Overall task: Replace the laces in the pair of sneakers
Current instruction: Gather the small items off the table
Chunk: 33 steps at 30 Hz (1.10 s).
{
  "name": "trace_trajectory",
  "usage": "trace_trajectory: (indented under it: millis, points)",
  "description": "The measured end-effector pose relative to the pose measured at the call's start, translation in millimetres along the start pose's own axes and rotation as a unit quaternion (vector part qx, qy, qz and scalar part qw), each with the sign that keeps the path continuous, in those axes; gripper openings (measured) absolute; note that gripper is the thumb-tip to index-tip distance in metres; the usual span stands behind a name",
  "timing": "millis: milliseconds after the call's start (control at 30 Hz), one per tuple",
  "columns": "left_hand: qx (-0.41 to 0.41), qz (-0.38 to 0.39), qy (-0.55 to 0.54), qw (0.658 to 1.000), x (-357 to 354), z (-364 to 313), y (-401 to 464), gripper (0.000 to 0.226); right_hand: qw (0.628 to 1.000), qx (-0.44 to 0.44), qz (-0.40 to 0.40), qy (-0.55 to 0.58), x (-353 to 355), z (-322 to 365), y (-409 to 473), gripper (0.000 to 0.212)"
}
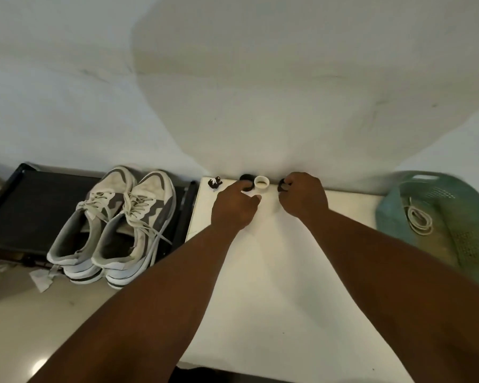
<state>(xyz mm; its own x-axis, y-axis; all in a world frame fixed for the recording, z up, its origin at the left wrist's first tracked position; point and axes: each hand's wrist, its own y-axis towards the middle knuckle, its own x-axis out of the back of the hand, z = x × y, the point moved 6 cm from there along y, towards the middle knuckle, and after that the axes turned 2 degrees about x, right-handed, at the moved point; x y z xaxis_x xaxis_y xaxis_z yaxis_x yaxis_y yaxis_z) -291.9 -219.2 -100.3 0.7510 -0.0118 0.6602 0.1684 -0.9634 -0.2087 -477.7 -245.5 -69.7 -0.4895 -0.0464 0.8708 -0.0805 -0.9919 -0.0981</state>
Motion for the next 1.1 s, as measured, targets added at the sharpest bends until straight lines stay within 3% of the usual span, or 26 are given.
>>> trace_trajectory:
  millis: [167,300,400,500,667,800,867,1000,1100]
  points:
    - [-0.078,0.007,0.062,0.995,-17,-22,17,0.034,0.997,-0.024,-0.026,-0.076,-14,-11,11,0.019]
    - [-0.093,-0.035,0.181,0.978,-18,-32,17,0.018,0.999,0.003,-0.011,-0.036,-12,-15,10,0.016]
    - [-0.093,-0.071,0.152,0.981,-12,-41,5,0.024,1.000,0.022,0.003,0.005,4,-16,1,0.014]
    - [-0.120,-0.081,0.062,0.988,-12,-60,-12,0.015,0.998,0.045,0.022,0.033,34,-12,-17,0.014]
    - [-0.203,-0.067,-0.007,0.977,-21,-124,-49,0.015,0.999,0.039,-0.025,0.028,116,-32,-46,0.011]
    - [-0.250,-0.029,-0.046,0.967,-47,-180,-76,0.054,0.997,-0.017,-0.072,0.007,188,-81,-65,0.026]
    - [-0.271,0.015,0.002,0.962,-74,-206,-87,0.057,0.996,-0.051,-0.068,0.001,213,-114,-76,0.026]
    - [-0.298,0.071,0.099,0.947,-123,-257,-121,0.031,0.995,-0.090,-0.043,-0.033,236,-178,-98,0.042]
    - [-0.261,0.097,0.210,0.937,-155,-279,-137,0.019,0.990,-0.079,0.020,-0.116,231,-203,-102,0.026]
